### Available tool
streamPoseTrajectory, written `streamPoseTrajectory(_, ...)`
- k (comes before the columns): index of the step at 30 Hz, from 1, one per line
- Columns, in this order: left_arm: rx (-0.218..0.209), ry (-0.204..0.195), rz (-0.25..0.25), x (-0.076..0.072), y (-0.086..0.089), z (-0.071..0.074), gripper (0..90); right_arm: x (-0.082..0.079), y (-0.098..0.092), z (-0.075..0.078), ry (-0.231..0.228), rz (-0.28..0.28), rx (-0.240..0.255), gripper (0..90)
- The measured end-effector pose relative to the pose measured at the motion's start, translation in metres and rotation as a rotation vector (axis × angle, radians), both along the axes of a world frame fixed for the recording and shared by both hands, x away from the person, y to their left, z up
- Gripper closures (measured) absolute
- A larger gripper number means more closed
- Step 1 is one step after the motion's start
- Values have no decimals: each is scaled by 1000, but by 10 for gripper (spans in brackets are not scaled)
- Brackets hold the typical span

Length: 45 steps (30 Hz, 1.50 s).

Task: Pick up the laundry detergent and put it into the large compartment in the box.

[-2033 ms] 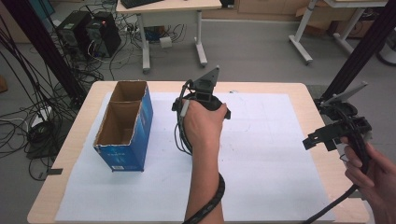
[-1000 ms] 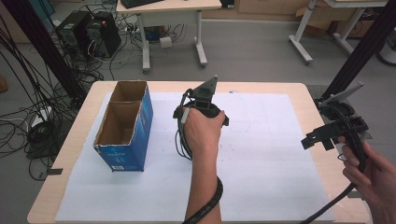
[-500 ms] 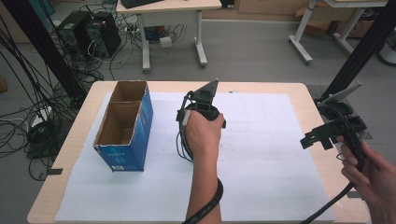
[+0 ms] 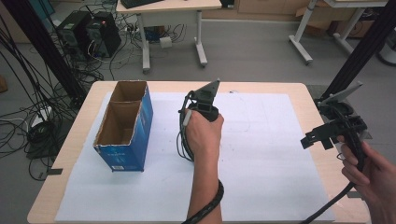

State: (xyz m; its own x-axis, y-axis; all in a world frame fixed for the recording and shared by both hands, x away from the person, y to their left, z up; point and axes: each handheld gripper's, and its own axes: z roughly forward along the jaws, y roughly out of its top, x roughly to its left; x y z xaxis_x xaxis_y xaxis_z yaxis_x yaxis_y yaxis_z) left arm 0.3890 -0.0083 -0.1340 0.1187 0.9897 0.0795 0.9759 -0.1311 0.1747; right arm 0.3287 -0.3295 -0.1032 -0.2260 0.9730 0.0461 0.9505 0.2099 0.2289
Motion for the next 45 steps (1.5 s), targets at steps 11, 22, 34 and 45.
streamPoseTrajectory(11, 2, -15, 2, -7, 3, 5, 375, -2, 1, 1, -4, 2, -5, 34)
streamPoseTrajectory(22, -13, -52, -18, -26, 16, 62, 375, 1, 15, 5, 1, 10, -28, 34)
streamPoseTrajectory(34, -48, -99, 4, -39, 48, 142, 375, -6, 29, 13, -16, 19, -37, 34)
streamPoseTrajectory(45, -94, -154, 56, -47, 88, 193, 375, -7, 38, 21, -30, 21, -49, 34)
